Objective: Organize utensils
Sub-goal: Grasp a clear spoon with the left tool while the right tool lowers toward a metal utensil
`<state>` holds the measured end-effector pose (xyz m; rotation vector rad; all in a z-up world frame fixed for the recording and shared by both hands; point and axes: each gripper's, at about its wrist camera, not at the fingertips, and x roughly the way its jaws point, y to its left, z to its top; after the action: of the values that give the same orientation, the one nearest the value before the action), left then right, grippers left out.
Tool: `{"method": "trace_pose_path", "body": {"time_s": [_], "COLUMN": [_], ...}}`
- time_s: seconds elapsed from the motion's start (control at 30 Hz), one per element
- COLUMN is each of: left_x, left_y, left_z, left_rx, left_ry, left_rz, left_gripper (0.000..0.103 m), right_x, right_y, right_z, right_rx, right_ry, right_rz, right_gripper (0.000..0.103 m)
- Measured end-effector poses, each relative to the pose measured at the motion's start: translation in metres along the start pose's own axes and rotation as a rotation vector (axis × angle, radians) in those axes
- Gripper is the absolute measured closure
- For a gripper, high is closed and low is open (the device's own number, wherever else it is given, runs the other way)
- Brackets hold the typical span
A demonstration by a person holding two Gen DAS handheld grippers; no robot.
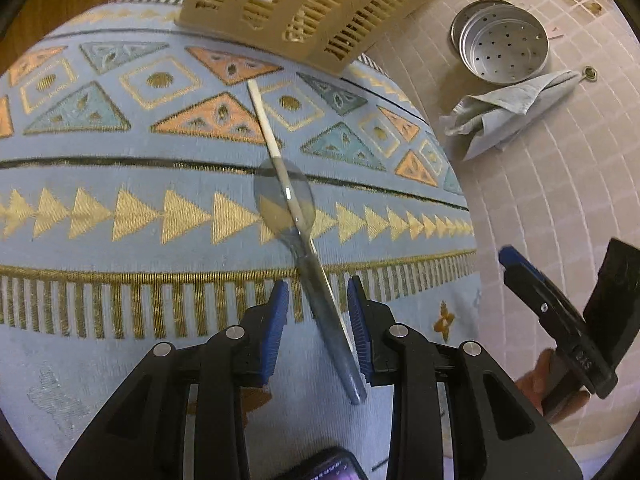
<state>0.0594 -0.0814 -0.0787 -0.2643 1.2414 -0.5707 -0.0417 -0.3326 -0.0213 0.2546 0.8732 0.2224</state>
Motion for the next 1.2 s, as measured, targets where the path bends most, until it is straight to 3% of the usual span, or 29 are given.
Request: {"method": "trace_pose_path", "body": {"time_s": [0.27, 0.4, 0.6, 0.77, 0.9, 0.97, 1.13, 1.2], "left_x": [0.007, 0.011, 0.004, 0.002, 0.007, 0.008, 0.006, 0.008], "left_y": [-0.026, -0.039, -0.025, -0.022, -0.029, -0.029, -0.022, -0.026], "left_z": [0.005, 0.001, 0.004, 0.008, 0.011, 0.012, 0.011, 0.010], "left_rx": [0.036, 0.070, 0.039, 0.038, 0.034, 0.025, -0.023, -0.010], "left_ry": [-0.027, -0.069, -0.052, -0.027, -0.023, -0.026, -0.065, -0.087], "left_rz": [0.168, 0.304, 0.259, 0.271, 0.269, 0.257, 0.248, 0.299], "left_gripper": [0.076, 0.089, 0.094, 0.095, 0.083, 0.082, 0.084, 0.091], "right_x": [-0.004, -0.004, -0.011, -0.003, 0.002, 0.001, 0.002, 0.001], "right_y": [-0.025, -0.032, -0.032, -0.021, -0.008, -0.005, -0.009, -0.013], "right_z": [-0.007, -0.012, -0.017, -0.015, -0.009, -0.009, -0.011, -0.012], "right_rx": [0.097, 0.154, 0.163, 0.135, 0.105, 0.091, 0.107, 0.121], "right_ry": [0.002, 0.024, 0.016, 0.057, 0.085, 0.084, 0.087, 0.088], "right_rz": [0.031, 0.088, 0.102, 0.082, 0.098, 0.099, 0.107, 0.112], "right_gripper": [0.056, 0.056, 0.056, 0.056, 0.056, 0.056, 0.056, 0.056]}}
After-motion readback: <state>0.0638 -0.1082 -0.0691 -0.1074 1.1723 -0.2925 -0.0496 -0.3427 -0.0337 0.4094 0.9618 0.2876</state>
